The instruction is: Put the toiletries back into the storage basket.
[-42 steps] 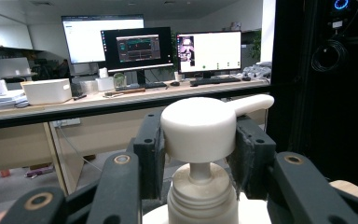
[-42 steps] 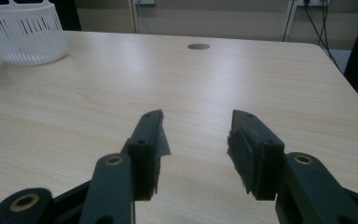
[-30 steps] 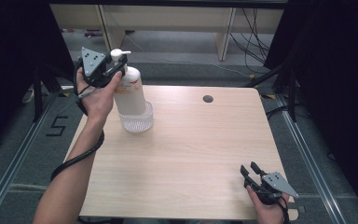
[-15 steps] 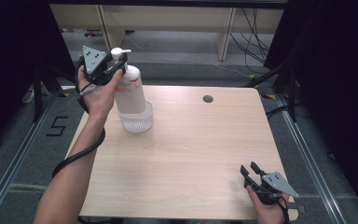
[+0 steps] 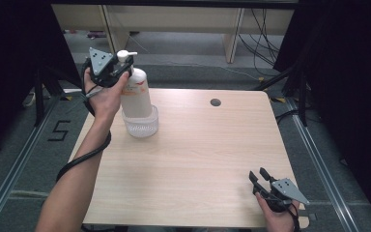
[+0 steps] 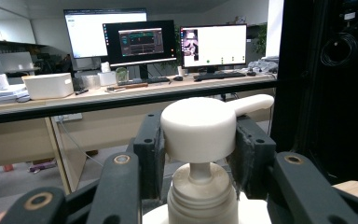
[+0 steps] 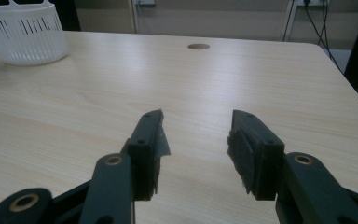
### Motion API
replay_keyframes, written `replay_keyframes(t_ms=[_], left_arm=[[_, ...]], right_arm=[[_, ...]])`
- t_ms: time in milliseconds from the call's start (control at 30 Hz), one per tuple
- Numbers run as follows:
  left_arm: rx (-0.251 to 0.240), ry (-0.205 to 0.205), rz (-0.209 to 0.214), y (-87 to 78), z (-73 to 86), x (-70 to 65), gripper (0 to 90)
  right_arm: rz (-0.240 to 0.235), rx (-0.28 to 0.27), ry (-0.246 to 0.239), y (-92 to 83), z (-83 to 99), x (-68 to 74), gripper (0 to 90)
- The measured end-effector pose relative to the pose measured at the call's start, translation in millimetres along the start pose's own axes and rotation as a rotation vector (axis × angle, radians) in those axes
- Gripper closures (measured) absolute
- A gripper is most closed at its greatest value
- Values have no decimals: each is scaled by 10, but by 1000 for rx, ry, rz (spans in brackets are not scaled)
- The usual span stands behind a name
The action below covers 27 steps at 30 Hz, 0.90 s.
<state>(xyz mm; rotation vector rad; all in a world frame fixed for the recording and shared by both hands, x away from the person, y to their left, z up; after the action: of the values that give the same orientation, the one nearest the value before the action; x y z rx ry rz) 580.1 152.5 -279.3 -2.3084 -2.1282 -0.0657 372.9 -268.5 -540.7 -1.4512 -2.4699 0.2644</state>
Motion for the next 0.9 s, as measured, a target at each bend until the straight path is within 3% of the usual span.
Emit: replay_keyframes(t_ms=[900], left_arm=[[41, 3, -13, 123, 214, 27, 586]], right_arm=[[-5, -1, -10, -1, -3, -12, 547]])
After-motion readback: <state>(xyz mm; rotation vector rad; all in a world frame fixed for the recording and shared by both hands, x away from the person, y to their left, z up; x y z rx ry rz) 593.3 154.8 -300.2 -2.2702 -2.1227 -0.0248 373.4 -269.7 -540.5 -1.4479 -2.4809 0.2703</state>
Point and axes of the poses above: each handheld gripper's, and its own axes: y roughly forward along the jaws, z roughly out of its underside, x roughly to its left, the point moved 9 cm from there along y, roughly forward along the jaws, and after that the axes turned 11 degrees about -z, right-handed, at the moved point
